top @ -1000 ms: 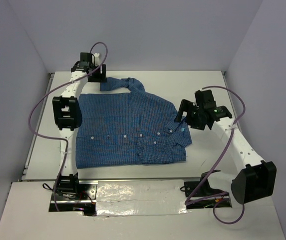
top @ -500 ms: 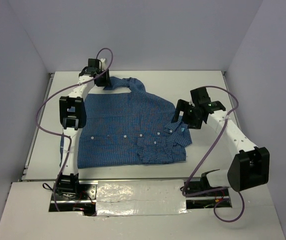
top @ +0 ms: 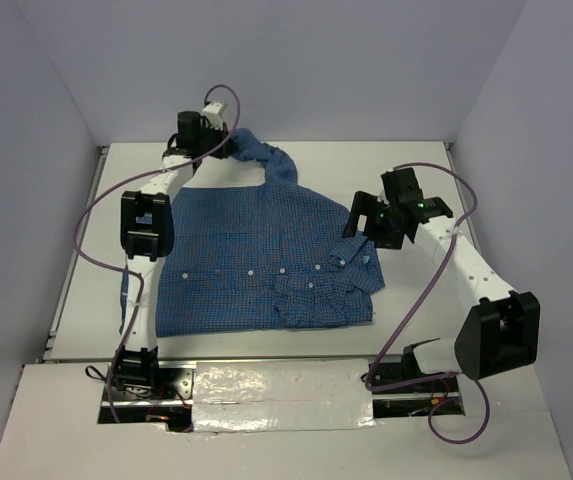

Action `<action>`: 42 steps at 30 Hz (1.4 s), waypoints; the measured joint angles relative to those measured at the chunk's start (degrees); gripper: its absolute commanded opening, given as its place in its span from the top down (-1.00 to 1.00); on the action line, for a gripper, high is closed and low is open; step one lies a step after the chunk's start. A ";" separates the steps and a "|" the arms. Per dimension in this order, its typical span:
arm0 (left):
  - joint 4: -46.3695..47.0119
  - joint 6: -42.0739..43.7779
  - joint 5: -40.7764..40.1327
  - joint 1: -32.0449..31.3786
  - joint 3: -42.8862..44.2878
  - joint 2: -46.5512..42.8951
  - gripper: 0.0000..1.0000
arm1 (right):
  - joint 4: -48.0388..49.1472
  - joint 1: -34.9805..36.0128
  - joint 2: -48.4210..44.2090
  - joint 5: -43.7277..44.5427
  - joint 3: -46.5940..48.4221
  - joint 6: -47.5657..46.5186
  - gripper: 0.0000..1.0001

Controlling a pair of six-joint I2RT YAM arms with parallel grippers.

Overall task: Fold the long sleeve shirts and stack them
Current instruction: Fold the shirt

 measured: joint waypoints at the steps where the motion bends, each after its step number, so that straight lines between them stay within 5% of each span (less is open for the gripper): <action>1: 2.93 1.53 1.27 -0.57 -0.52 -1.16 1.00 | 0.46 0.00 -0.09 -0.13 0.00 -0.26 -0.91; 13: 29.38 17.31 22.21 -15.47 -8.83 -22.45 1.00 | 8.09 -0.11 -12.04 -0.98 -2.10 -5.42 -0.87; 21: 35.54 21.38 34.80 -15.37 -16.61 -23.82 1.00 | 11.04 -0.24 -15.52 -3.91 -3.43 -9.51 -0.78; 26: 32.52 28.59 37.66 -15.08 -21.73 -25.00 1.00 | 13.77 -0.26 -15.87 -8.92 -2.62 -12.20 -0.35; 27: 31.34 30.75 37.77 -15.06 -22.86 -25.88 1.00 | 13.84 -0.26 -15.37 -9.03 -1.90 -12.63 0.00; 28: 30.05 32.94 38.01 -14.97 -23.78 -27.06 1.00 | 13.90 -0.33 -14.51 -8.74 -0.85 -13.33 0.00; 29: 28.13 35.71 37.90 -14.78 -25.05 -28.83 1.00 | 13.44 -0.57 -13.35 -8.20 0.48 -12.96 0.44; 31: 20.57 44.76 37.94 -14.45 -28.15 -33.46 1.00 | 12.72 -1.73 -9.44 -6.93 3.67 -12.76 1.00; 37: -13.14 91.27 34.93 -13.27 -36.30 -50.49 1.00 | 12.24 -5.70 4.81 -5.55 6.23 -8.09 0.99; 42: -41.97 111.95 28.39 -12.87 -48.04 -57.16 1.00 | 12.35 -5.62 11.72 -5.44 7.89 -6.38 0.99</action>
